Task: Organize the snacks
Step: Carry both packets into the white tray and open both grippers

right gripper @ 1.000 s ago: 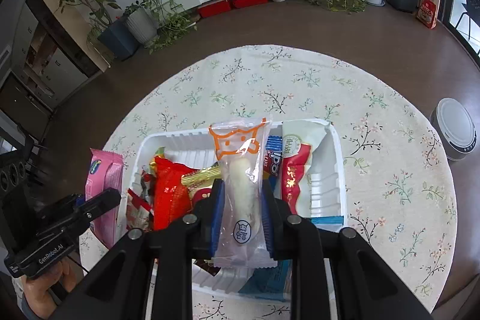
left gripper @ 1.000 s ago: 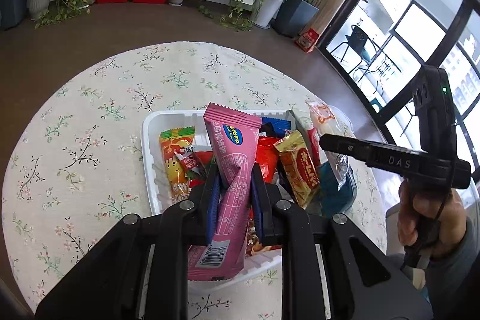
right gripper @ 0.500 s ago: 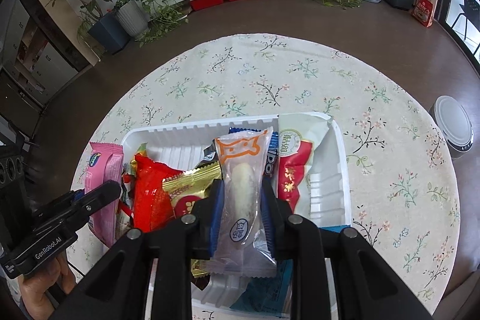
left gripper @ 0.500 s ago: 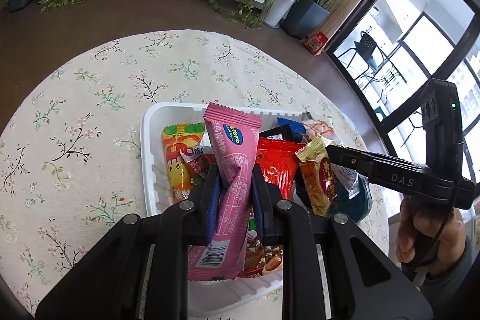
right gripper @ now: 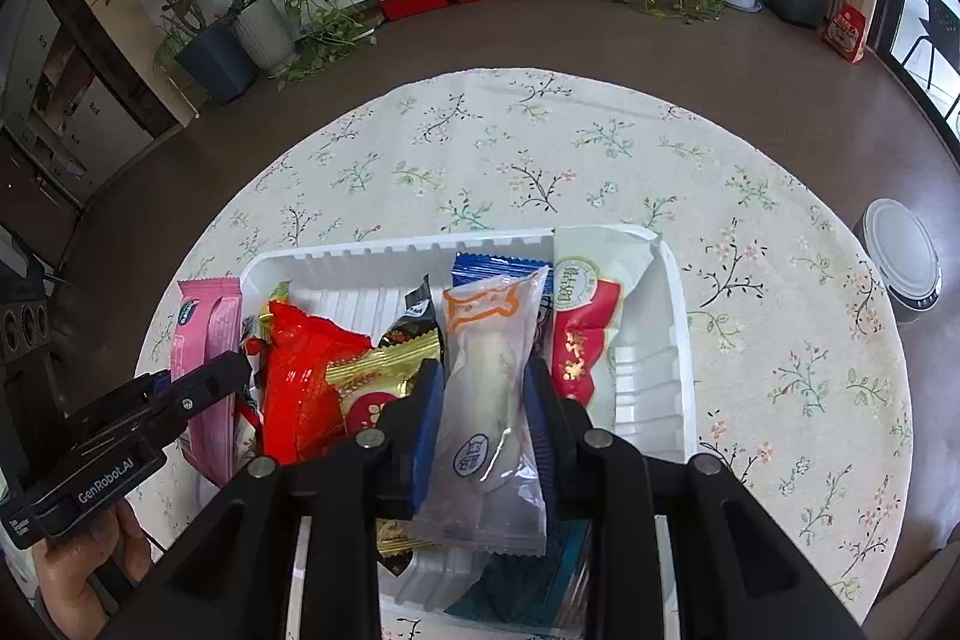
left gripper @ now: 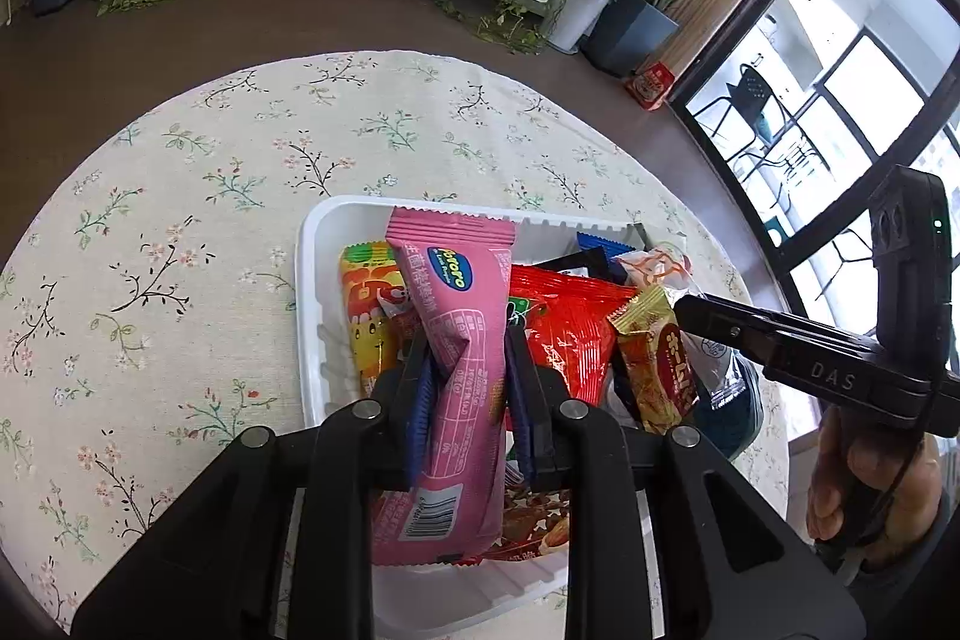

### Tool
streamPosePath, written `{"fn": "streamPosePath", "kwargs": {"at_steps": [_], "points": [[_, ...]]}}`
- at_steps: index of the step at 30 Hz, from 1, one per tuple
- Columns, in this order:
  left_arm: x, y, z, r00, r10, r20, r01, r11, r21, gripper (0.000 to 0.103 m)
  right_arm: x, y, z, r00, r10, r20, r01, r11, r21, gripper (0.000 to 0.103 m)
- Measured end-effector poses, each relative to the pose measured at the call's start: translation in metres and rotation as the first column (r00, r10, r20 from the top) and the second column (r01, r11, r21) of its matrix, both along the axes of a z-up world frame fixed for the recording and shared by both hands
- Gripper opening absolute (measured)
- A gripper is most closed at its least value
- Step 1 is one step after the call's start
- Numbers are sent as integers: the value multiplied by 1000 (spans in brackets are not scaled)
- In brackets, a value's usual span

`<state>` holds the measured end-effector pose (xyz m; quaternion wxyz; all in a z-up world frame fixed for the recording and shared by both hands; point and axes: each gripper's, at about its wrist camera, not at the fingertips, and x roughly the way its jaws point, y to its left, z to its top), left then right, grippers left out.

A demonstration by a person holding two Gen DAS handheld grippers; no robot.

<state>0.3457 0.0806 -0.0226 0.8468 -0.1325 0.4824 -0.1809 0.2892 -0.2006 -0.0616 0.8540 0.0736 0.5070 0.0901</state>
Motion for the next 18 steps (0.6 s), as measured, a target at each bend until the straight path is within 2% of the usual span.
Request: {"fn": "streamPosePath", "kwargs": {"at_steps": [5,7,8,10,18], "points": [[-1,5,0,1000,14,5,-14,1000,5,23,-2,2,3,1000,3,9,-3,1000,1,32],[-2,9,1,1000,27,6,-27,1000,-1,32,-3,3,3,1000,5,12,-5,1000,3,32],[-2,10,1,999,32,11,-32,999,-2,42,-4,4,3,1000,6,13,-6,1000,4,32],[-4,12,3,999,36,19,-36,999,-6,50,-6,4,4,1000,8,15,-8,1000,7,32],[-5,16,1,999,44,22,-44,999,-24,54,-8,4,7,1000,15,20,-15,1000,15,32]]}}
